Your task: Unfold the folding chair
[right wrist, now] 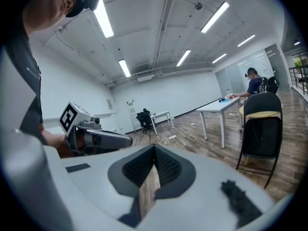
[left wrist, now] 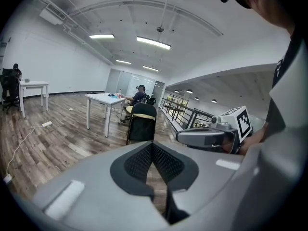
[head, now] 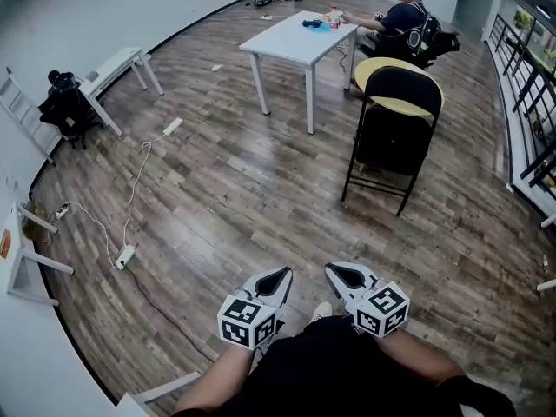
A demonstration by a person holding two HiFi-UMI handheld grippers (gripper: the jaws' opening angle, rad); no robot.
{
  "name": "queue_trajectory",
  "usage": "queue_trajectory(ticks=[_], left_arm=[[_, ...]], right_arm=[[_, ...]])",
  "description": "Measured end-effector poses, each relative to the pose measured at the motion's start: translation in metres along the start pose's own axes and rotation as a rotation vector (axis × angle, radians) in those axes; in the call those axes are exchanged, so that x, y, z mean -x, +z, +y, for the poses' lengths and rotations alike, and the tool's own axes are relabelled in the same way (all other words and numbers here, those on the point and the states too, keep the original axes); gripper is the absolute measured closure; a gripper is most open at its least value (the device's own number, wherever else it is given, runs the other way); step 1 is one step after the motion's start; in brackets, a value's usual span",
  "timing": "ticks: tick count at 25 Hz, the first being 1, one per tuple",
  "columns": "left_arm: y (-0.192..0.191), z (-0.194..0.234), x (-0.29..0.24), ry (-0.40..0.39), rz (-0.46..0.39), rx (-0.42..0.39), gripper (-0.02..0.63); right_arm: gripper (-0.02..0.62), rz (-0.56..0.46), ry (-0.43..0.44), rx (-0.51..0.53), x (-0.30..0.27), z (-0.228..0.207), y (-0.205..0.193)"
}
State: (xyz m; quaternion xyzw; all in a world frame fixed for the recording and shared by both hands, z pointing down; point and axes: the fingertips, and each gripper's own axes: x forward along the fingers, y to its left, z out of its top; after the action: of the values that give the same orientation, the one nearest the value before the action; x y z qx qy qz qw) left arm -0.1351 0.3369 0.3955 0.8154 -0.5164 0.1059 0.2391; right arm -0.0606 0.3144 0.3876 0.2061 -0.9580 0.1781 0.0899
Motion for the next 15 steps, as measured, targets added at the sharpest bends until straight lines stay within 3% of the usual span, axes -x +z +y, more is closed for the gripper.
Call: queue_trajectory(ticks=[3,11,15], left_arm=[[0.007,0.005,-0.013,-0.022,-0.005,0.037,0.598],[0.030,0.024,-0.041,-0.005,-0.016,-0.029,0.598],[0.041,0.027,-0.055,-0.006,-0.040,0.001,0.598]], right_arm=[[0.600,-0.020,-0.012,-0.003,-0.006,-0.015,0.008],[0.600,-0.052,-0.027,-0.010,-0.017,-0.044,0.020],[0.600,-0.058,-0.029,-0.006,-0.015,-0.050,0.022]])
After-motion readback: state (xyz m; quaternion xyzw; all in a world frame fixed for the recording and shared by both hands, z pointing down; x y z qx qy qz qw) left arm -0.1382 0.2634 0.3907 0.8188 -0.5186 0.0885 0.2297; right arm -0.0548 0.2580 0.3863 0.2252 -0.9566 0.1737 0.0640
